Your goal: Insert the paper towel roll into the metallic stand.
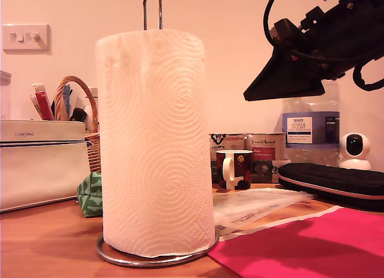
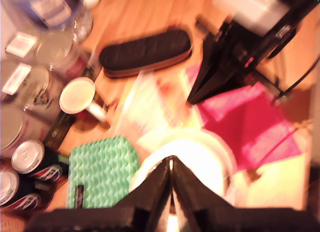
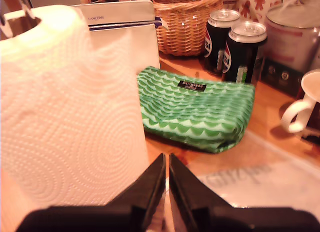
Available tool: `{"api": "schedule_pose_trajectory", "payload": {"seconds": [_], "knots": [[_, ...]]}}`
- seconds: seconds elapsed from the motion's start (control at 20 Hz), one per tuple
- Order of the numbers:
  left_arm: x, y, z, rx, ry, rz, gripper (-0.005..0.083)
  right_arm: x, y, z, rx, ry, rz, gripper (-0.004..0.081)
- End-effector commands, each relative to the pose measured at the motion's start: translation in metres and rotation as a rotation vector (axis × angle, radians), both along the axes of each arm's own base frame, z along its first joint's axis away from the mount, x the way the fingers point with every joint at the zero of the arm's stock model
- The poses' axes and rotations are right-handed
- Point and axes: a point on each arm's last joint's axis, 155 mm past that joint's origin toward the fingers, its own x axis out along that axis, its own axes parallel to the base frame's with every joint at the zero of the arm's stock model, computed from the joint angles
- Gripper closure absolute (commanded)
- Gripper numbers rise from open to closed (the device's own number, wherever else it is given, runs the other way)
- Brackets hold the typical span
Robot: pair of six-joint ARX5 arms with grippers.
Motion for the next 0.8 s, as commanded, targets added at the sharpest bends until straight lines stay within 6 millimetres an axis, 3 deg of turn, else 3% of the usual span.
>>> {"api": "schedule_pose_trajectory", "payload": {"seconds": [0.0, 0.1, 0.4, 0.6, 0.75], "knots": [[0.008, 0.003, 0.003, -0.027, 0.007, 0.026, 0.0793, 0.005, -0.005, 0.006, 0.007, -0.016, -0.019, 0.0781], [0.022, 0.011, 0.010, -0.056, -0.013, 0.072, 0.0793, 0.020, -0.020, 0.011, 0.003, -0.047, -0.098, 0.0781], [0.057, 0.041, 0.023, -0.158, -0.034, 0.227, 0.0793, 0.058, -0.093, 0.021, 0.024, -0.072, -0.328, 0.0781], [0.071, 0.058, 0.014, -0.242, -0.070, 0.313, 0.0793, 0.064, -0.117, 0.048, 0.021, -0.176, -0.412, 0.0781], [0.080, 0.074, 0.003, -0.326, -0.102, 0.422, 0.0793, 0.062, -0.123, 0.061, 0.016, -0.221, -0.435, 0.0781]]}}
